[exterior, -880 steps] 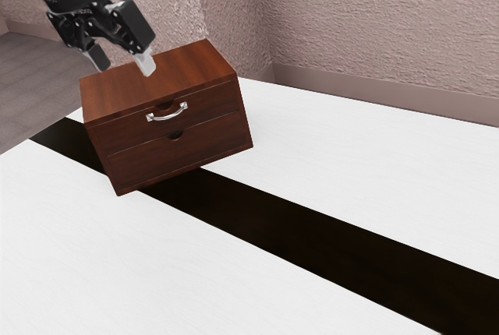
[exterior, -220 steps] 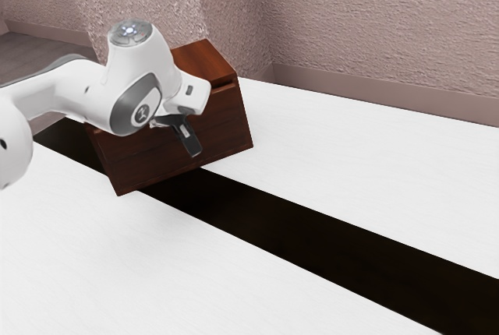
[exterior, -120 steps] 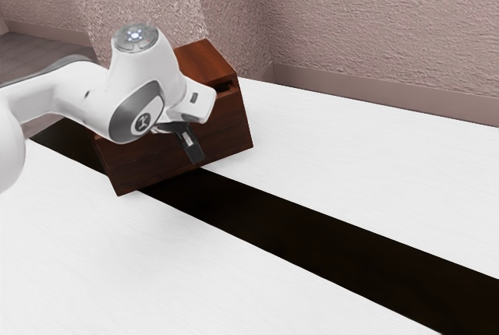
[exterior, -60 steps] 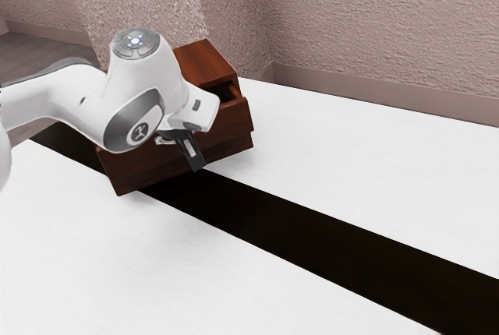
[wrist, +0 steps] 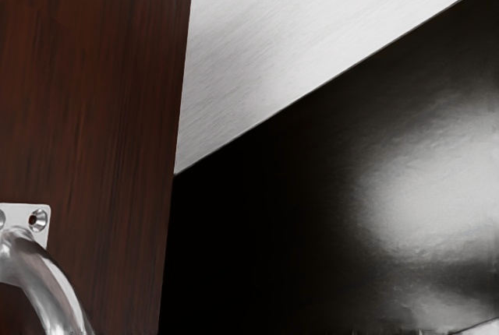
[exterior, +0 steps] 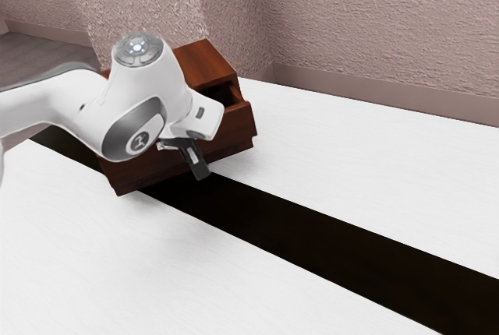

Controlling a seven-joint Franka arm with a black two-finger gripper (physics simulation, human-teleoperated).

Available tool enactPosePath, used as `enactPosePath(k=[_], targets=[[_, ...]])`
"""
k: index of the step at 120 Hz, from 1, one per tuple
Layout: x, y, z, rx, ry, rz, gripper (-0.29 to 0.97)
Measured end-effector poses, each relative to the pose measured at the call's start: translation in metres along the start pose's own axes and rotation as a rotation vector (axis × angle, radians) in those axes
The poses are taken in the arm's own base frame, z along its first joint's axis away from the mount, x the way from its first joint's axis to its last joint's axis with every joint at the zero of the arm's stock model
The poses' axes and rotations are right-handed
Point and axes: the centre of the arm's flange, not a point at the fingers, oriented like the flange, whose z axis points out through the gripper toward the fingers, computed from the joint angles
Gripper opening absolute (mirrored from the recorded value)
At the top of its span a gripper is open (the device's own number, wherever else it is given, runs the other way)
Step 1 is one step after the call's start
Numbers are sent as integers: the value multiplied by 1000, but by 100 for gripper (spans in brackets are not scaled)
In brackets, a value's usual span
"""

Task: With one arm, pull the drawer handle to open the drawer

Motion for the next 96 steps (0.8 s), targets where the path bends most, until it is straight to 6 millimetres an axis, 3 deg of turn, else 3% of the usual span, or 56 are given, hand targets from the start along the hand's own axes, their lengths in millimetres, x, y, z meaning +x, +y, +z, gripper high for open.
enactPosePath(k=[17, 37, 74, 96], targets=[[-1, 11, -7, 1, 7, 8, 57], [-3, 19, -1, -7, 1, 7, 67], [-7, 24, -4, -6, 6, -8, 67], [-3, 29, -17, -1, 27, -12, 62]])
